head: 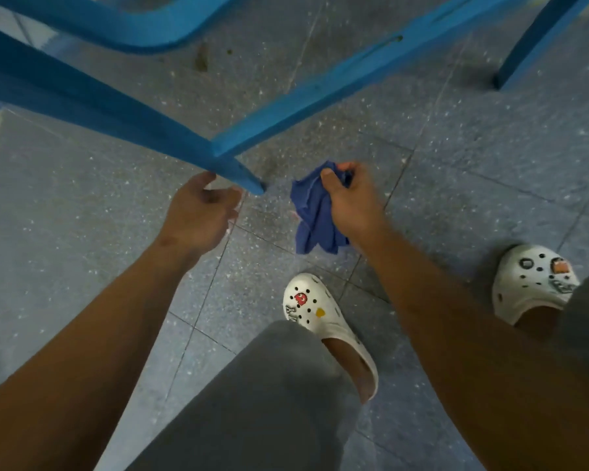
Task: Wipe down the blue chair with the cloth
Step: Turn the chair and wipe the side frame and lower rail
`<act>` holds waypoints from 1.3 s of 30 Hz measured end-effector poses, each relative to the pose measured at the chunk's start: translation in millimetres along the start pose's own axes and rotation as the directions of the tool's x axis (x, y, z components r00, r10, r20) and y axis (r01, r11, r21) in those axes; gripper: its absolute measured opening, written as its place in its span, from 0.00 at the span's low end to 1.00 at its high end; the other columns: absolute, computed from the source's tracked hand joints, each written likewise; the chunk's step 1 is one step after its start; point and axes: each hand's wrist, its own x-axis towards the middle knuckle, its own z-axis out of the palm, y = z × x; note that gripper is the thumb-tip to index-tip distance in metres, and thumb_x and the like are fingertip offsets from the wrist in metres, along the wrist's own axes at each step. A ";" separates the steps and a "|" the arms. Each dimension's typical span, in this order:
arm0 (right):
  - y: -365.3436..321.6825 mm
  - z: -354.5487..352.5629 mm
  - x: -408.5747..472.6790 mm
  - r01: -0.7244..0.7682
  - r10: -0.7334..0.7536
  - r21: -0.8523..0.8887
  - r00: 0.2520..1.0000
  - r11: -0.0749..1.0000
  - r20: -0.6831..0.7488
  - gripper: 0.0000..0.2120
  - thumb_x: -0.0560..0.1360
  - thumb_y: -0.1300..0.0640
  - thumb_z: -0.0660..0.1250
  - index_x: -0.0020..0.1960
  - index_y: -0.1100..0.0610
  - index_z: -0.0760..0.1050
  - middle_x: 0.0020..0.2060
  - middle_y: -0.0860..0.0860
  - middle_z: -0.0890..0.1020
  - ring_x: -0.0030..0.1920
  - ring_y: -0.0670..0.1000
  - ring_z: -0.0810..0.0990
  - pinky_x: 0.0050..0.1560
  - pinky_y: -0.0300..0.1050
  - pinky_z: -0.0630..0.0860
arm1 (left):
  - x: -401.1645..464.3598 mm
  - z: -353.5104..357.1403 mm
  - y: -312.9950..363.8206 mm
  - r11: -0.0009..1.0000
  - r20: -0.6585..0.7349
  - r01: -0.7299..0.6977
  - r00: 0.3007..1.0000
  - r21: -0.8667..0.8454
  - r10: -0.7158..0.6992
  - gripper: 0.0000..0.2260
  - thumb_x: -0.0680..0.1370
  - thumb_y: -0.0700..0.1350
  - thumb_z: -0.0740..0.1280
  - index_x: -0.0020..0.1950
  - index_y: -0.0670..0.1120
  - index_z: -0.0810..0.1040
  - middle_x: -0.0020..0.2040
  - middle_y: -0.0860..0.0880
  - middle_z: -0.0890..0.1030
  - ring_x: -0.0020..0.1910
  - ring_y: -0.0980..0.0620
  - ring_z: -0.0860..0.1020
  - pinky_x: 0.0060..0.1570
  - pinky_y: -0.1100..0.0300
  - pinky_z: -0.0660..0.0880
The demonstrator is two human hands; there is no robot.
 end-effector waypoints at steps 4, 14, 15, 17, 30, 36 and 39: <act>12.2 8.2 13.3 -0.024 0.023 0.018 0.997 1.000 0.069 0.14 0.77 0.56 0.73 0.58 0.61 0.73 0.49 0.52 0.79 0.48 0.47 0.79 0.39 0.24 0.71 | 11.0 11.7 -15.7 0.999 -0.042 -0.050 0.998 0.006 0.050 0.30 0.77 0.54 0.73 0.76 0.54 0.67 0.62 0.53 0.81 0.56 0.52 0.83 0.61 0.47 0.79; 58.1 -3.8 30.8 0.211 -0.166 -0.325 0.973 0.922 0.162 0.11 0.80 0.61 0.65 0.38 0.58 0.75 0.32 0.57 0.80 0.32 0.43 0.80 0.35 0.39 0.78 | 37.6 39.9 -33.5 0.982 -0.148 -0.188 0.971 -0.001 0.186 0.23 0.79 0.50 0.71 0.72 0.52 0.69 0.66 0.54 0.78 0.60 0.55 0.81 0.63 0.51 0.78; 57.7 -1.4 34.4 0.218 -0.170 -0.301 0.969 0.928 0.179 0.08 0.79 0.59 0.64 0.44 0.60 0.78 0.39 0.60 0.83 0.40 0.51 0.83 0.45 0.48 0.81 | 39.9 41.3 -34.6 0.979 -0.169 -0.206 0.964 0.003 0.204 0.22 0.79 0.50 0.71 0.72 0.52 0.70 0.65 0.54 0.78 0.60 0.55 0.81 0.62 0.55 0.79; 50.5 4.1 36.4 0.229 -0.190 -0.195 0.961 0.954 0.199 0.08 0.81 0.61 0.62 0.52 0.65 0.78 0.47 0.63 0.83 0.48 0.58 0.83 0.56 0.52 0.80 | 42.0 42.7 -36.0 0.968 -0.186 -0.251 0.951 0.007 0.248 0.21 0.79 0.50 0.70 0.71 0.50 0.71 0.64 0.54 0.79 0.59 0.56 0.81 0.53 0.69 0.78; -10.6 61.5 14.4 0.286 -0.243 -0.039 0.870 0.957 0.429 0.11 0.85 0.58 0.59 0.64 0.53 0.75 0.51 0.53 0.82 0.51 0.54 0.82 0.58 0.42 0.79 | 34.9 20.8 -45.6 0.862 -0.256 -0.501 0.826 0.071 0.502 0.14 0.85 0.45 0.62 0.70 0.46 0.75 0.59 0.52 0.83 0.55 0.56 0.80 0.55 0.61 0.78; -6.1 77.7 17.8 0.345 -0.333 -0.006 0.910 0.938 0.247 0.08 0.81 0.56 0.67 0.55 0.58 0.81 0.44 0.50 0.84 0.46 0.47 0.83 0.47 0.42 0.80 | 37.6 21.3 -43.3 0.847 -0.291 -0.527 0.800 0.075 0.524 0.14 0.85 0.44 0.60 0.70 0.44 0.76 0.57 0.48 0.83 0.50 0.62 0.78 0.47 0.74 0.71; -1.9 90.4 16.0 0.414 -0.405 -0.008 0.895 0.910 0.185 0.08 0.81 0.56 0.67 0.50 0.59 0.83 0.38 0.52 0.83 0.39 0.51 0.81 0.40 0.51 0.77 | 37.2 24.0 -45.3 0.831 -0.292 -0.545 0.782 0.106 0.550 0.14 0.86 0.42 0.59 0.68 0.43 0.77 0.54 0.51 0.83 0.45 0.66 0.77 0.45 0.76 0.69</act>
